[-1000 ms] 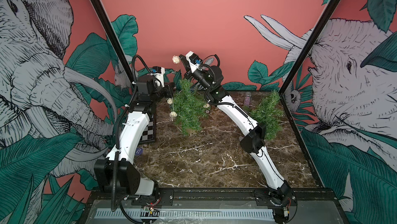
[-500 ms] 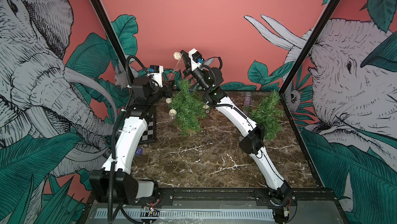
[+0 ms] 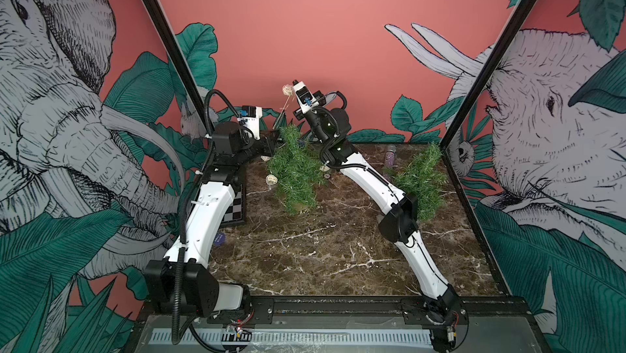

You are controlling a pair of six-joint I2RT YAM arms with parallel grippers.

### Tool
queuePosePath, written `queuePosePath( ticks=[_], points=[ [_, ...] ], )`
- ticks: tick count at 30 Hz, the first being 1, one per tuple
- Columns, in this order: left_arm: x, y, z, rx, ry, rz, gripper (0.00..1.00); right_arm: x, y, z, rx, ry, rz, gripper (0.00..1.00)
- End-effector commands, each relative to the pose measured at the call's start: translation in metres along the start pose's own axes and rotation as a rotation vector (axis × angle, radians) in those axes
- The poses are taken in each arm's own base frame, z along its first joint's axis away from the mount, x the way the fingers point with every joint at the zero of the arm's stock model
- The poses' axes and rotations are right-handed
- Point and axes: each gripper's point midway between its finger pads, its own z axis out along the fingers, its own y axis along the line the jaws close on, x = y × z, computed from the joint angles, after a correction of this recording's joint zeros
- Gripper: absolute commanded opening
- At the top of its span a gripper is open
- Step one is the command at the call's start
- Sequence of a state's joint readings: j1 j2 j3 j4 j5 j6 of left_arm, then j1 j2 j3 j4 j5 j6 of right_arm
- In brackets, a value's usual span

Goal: Wrap string light around the christmas tree
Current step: Wrap the light string around the Christmas tree.

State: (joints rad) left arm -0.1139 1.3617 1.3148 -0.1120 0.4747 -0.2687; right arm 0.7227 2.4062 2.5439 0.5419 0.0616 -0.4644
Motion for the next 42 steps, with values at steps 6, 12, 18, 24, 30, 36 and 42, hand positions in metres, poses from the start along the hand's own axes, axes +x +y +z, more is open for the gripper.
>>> queuePosePath(
  ticks=[6, 12, 18, 24, 30, 36, 42],
  points=[
    [0.070, 0.031, -0.002, -0.111, 0.204, -0.080, 0.25, -0.068, -0.110, -0.036, 0.287, -0.055, -0.265, 0.00],
    [0.069, 0.028, -0.007, -0.106, 0.192, -0.073, 0.26, -0.057, -0.093, -0.074, 0.164, 0.021, -0.166, 0.00],
    [0.072, 0.026, -0.004, -0.091, 0.191, -0.099, 0.25, -0.036, -0.045, -0.098, 0.023, 0.177, -0.264, 0.00],
    [0.067, 0.028, -0.022, -0.157, 0.195, -0.061, 0.40, -0.026, -0.032, -0.124, -0.050, 0.294, -0.248, 0.00],
    [0.062, 0.029, -0.052, -0.250, 0.192, -0.033, 0.50, -0.037, -0.019, -0.151, -0.161, 0.356, -0.002, 0.00],
    [0.057, 0.021, -0.077, -0.281, 0.178, -0.016, 0.54, -0.035, -0.005, -0.174, -0.241, 0.484, 0.164, 0.00],
    [0.059, 0.013, -0.089, -0.285, 0.182, -0.025, 0.56, -0.020, 0.011, -0.189, -0.292, 0.617, 0.295, 0.00]
  ],
)
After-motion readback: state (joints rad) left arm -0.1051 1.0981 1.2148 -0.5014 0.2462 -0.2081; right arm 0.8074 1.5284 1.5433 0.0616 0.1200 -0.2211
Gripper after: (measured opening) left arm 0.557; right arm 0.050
